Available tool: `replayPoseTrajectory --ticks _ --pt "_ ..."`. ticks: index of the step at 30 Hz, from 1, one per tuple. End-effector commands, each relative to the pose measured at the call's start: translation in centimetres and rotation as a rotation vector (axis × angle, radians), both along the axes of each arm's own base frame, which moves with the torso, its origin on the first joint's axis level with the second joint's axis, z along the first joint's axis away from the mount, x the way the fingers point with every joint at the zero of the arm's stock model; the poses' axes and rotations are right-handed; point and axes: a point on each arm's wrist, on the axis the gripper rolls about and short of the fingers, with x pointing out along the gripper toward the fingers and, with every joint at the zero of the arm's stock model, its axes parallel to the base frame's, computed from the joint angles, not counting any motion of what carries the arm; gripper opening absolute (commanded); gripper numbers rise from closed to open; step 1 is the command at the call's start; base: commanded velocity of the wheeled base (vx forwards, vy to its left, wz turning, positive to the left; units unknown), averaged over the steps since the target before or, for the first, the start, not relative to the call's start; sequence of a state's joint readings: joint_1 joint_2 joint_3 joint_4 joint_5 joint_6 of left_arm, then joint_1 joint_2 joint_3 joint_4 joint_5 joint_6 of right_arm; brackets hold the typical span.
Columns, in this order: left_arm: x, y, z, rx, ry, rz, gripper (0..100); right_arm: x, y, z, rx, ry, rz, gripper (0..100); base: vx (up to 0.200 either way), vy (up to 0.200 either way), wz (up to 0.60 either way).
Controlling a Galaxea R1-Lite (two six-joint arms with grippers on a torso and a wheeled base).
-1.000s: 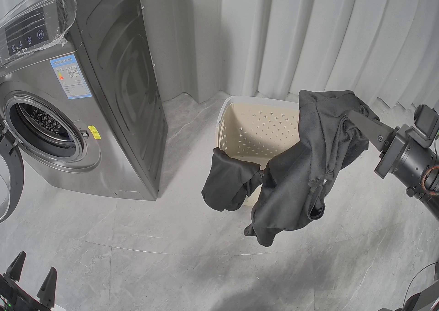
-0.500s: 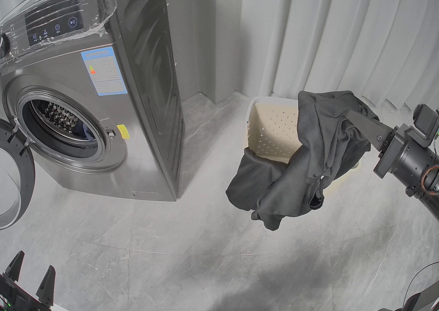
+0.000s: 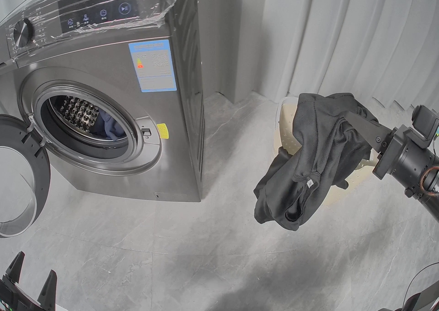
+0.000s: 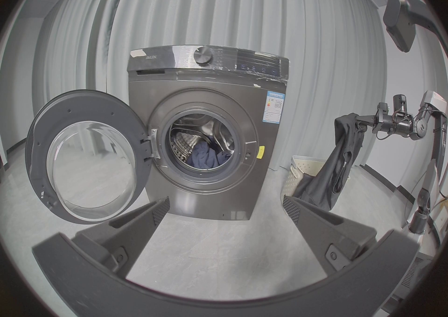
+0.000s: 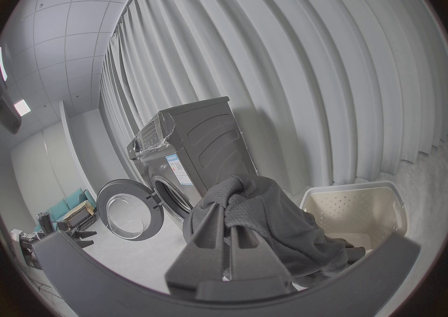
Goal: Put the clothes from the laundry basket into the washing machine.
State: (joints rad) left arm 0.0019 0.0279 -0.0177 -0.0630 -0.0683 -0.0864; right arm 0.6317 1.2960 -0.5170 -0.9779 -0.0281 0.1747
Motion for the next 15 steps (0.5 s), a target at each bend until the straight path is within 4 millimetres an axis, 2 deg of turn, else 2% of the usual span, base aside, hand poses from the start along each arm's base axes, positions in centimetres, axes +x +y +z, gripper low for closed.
replayPoseTrajectory --ticks 1,3,15 --pt "-0.09 -0.01 -0.57 -0.005 -0.008 -0.001 100 0.03 0.03 -0.03 -0.001 0.001 0.001 0 0.0 0.0 0.0" --pt "-0.1 -0.01 -0.56 -0.005 -0.007 -0.001 100 0.02 0.03 -0.07 -0.001 0.002 0.001 0 0.0 0.0 0.0" --pt "-0.1 -0.01 -0.56 -0.005 -0.007 -0.001 100 0.02 0.03 -0.07 -0.003 0.001 0.002 0 -0.2 0.0 0.0"
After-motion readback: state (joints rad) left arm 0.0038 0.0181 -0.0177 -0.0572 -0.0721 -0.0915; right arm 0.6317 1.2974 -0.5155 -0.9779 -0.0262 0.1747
